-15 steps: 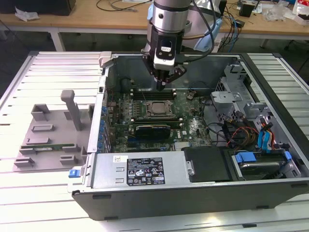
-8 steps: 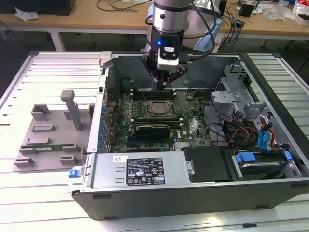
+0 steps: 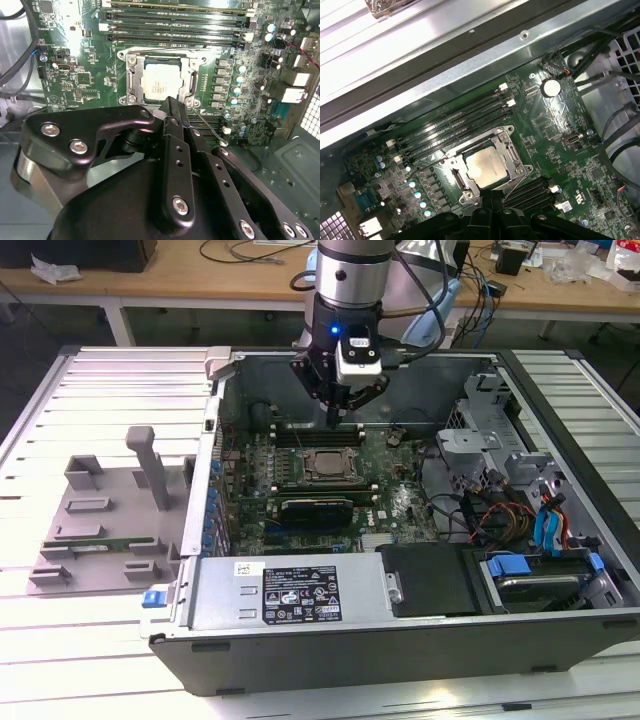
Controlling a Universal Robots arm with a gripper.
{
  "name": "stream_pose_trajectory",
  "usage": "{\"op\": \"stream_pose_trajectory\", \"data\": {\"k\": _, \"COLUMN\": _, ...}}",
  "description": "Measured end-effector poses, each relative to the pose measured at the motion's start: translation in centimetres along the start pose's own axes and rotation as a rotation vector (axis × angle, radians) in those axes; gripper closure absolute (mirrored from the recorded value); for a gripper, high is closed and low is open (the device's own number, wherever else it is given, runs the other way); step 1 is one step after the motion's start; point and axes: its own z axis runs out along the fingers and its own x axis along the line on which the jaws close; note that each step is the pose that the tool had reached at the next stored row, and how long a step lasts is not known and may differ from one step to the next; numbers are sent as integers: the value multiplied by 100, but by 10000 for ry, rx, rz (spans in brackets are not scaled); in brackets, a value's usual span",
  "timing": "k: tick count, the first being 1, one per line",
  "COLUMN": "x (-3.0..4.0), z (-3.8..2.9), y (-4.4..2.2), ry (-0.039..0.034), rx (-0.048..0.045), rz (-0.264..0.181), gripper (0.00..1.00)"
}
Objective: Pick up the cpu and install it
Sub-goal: 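Install the first cpu locking lever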
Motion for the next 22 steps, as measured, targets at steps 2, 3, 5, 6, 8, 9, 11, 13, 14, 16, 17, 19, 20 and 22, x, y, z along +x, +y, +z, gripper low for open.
{"op": "stream_pose_trajectory", "data": {"k": 2, "x": 0, "z": 0, "y": 0, "ry": -7, "rx": 0, "rz": -139, "gripper": 89}}
{"op": "stream_pose_trajectory", "data": {"k": 3, "x": 0, "z": 0, "y": 0, "ry": -13, "rx": 0, "rz": -258, "gripper": 89}}
{"op": "stream_pose_trajectory", "data": {"k": 5, "x": 0, "z": 0, "y": 0, "ry": -24, "rx": -1, "rz": -496, "gripper": 89}}
{"op": "stream_pose_trajectory", "data": {"k": 6, "x": 0, "z": 0, "y": 0, "ry": -34, "rx": -1, "rz": -706, "gripper": 89}}
{"op": "stream_pose_trajectory", "data": {"k": 8, "x": 0, "z": 0, "y": 0, "ry": -43, "rx": -2, "rz": -891, "gripper": 89}}
{"op": "stream_pose_trajectory", "data": {"k": 9, "x": 0, "z": 0, "y": 0, "ry": -49, "rx": -2, "rz": -1019, "gripper": 89}}
{"op": "stream_pose_trajectory", "data": {"k": 11, "x": 0, "z": 0, "y": 0, "ry": -63, "rx": -2, "rz": -1301, "gripper": 89}}
{"op": "stream_pose_trajectory", "data": {"k": 13, "x": 0, "z": 0, "y": 0, "ry": -77, "rx": -3, "rz": -1589, "gripper": 89}}
{"op": "stream_pose_trajectory", "data": {"k": 14, "x": 0, "z": 0, "y": 0, "ry": -82, "rx": -3, "rz": -1718, "gripper": 89}}
{"op": "stream_pose_trajectory", "data": {"k": 16, "x": 0, "z": 1, "y": 0, "ry": -95, "rx": -4, "rz": -1978, "gripper": 89}}
{"op": "stream_pose_trajectory", "data": {"k": 17, "x": 0, "z": 0, "y": 0, "ry": -103, "rx": -3, "rz": -2133, "gripper": 89}}
{"op": "stream_pose_trajectory", "data": {"k": 19, "x": 0, "z": 0, "y": 0, "ry": -109, "rx": -4, "rz": -2259, "gripper": 89}}
{"op": "stream_pose_trajectory", "data": {"k": 20, "x": 0, "z": 0, "y": 0, "ry": -115, "rx": -3, "rz": -2398, "gripper": 89}}
{"op": "stream_pose_trajectory", "data": {"k": 22, "x": 0, "z": 0, "y": 0, "ry": -126, "rx": -4, "rz": -2613, "gripper": 89}}
